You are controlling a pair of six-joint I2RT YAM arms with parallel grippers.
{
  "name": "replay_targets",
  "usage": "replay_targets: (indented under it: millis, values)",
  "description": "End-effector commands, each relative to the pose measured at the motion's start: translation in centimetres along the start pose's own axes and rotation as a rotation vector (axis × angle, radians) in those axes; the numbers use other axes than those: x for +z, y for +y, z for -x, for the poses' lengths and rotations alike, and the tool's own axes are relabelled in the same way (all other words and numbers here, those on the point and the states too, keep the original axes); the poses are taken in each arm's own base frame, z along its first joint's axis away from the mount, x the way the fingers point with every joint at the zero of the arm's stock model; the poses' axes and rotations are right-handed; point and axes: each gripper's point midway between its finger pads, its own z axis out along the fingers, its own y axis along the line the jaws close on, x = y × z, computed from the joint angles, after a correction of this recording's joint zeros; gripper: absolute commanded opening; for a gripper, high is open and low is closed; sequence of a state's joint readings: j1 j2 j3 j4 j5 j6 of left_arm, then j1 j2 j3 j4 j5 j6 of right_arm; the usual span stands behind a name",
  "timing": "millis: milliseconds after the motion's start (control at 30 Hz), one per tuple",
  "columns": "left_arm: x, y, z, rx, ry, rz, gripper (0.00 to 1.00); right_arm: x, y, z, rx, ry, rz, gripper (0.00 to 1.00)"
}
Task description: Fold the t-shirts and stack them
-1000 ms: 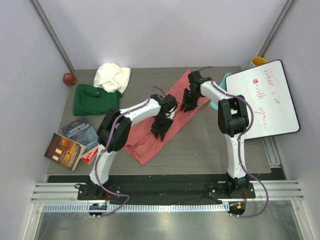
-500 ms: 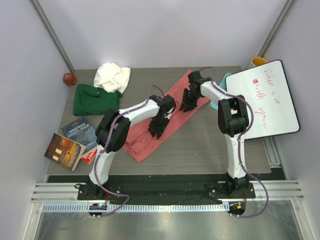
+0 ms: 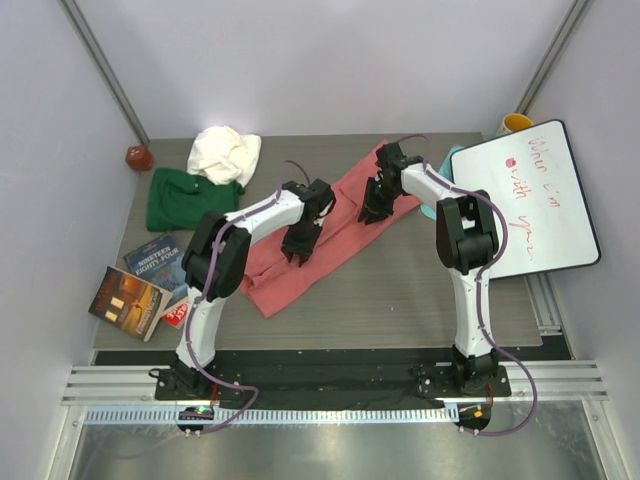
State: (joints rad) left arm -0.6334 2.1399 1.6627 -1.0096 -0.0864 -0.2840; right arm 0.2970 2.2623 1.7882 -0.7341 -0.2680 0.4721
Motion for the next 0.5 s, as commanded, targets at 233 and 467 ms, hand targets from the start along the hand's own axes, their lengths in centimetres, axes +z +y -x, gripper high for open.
replay_targets:
  millis: [233,467]
  values:
    - [-2.7,4.9,1.8,-0.086,-0.096,0.108,0.34,2.2,-3.0,-3.1,-0.023,0.091,-0.088,0.30]
    - [-2.2,7.4,1.4,-0.131,-0.075,0.167,0.34,1.9,-3.1,-3.0,-0.032,0.082,-0.096,0.30]
